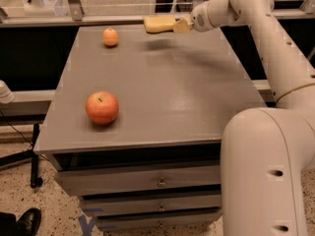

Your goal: Move sponge near orange

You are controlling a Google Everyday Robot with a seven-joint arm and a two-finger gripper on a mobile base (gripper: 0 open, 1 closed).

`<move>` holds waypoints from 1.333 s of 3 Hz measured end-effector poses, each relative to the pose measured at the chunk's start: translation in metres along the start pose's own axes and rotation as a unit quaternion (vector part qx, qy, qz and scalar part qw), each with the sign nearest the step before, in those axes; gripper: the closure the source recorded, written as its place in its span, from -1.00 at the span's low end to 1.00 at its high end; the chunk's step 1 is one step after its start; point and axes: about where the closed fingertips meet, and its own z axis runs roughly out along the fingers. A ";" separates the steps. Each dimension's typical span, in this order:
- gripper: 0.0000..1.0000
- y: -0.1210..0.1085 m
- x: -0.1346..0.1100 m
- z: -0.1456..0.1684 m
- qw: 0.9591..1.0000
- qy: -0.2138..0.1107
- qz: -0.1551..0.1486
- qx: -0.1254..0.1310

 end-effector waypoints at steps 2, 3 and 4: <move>1.00 0.034 -0.024 0.029 0.998 -0.013 -0.050 -0.037; 1.00 0.045 -0.023 0.050 0.997 -0.006 -0.062 -0.051; 1.00 0.045 -0.014 0.066 0.996 0.003 -0.064 -0.054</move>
Offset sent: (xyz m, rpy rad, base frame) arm 0.0041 0.0789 0.0160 -0.0158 -0.0912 0.1844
